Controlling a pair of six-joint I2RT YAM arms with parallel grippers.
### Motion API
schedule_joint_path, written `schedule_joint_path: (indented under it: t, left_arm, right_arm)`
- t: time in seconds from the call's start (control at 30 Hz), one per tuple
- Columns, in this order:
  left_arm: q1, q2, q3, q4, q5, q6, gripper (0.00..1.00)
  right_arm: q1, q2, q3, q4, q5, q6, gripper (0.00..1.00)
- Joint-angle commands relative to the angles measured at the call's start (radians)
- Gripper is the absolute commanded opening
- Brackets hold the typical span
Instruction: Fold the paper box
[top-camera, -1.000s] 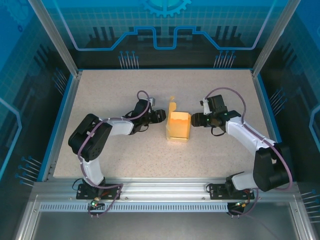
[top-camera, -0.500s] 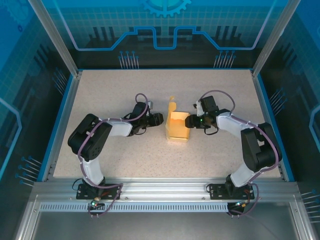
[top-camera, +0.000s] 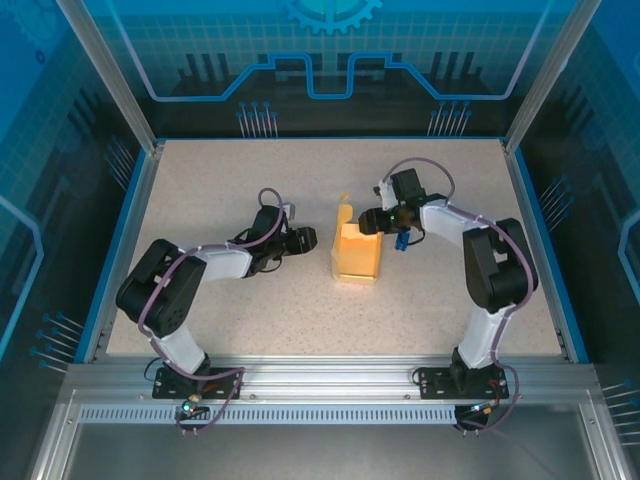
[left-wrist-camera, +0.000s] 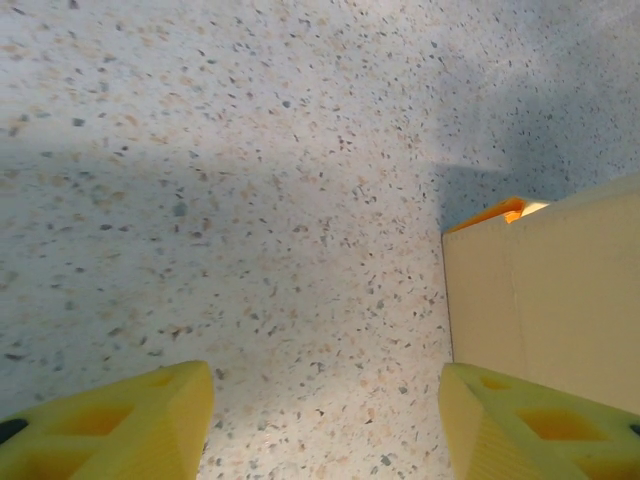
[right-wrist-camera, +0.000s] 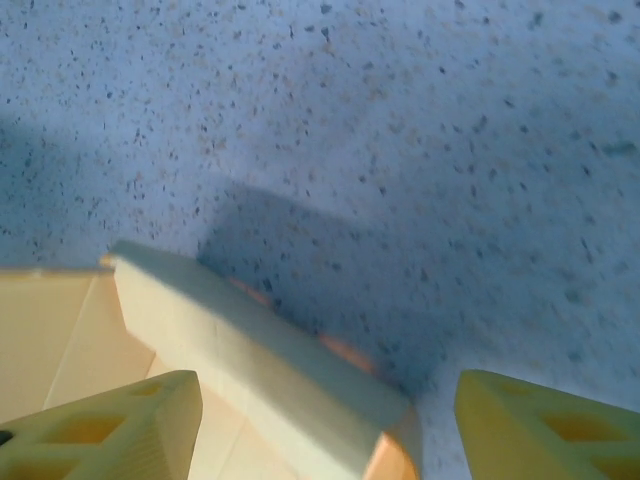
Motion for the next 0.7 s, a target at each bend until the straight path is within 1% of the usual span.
schedule_joint_path:
  t: [0.0, 0.13, 0.4, 0.53, 0.67]
  left_arm:
    - [0.009, -0.052, -0.023, -0.032, -0.018, 0.041, 0.63]
    - [0.011, -0.086, -0.037, -0.059, -0.033, 0.057, 0.63]
    - [0.041, -0.147, -0.090, -0.074, -0.061, 0.074, 0.64]
    - [0.051, -0.179, -0.106, -0.086, -0.067, 0.082, 0.64]
    - [0.057, -0.197, -0.117, -0.093, -0.069, 0.089, 0.64]
  right_arm:
    - [-0.012, 0.065, 0.071, -0.057, -0.107, -0.052, 0.66]
    - [-0.010, 0.055, 0.048, -0.063, -0.146, -0.051, 0.63]
    - [0.002, -0.081, -0.107, -0.031, -0.200, -0.030, 0.61]
    - [0.031, -0.158, -0.196, -0.007, -0.192, -0.010, 0.61]
    - [0.057, -0.213, -0.259, -0.002, -0.127, -0.018, 0.60]
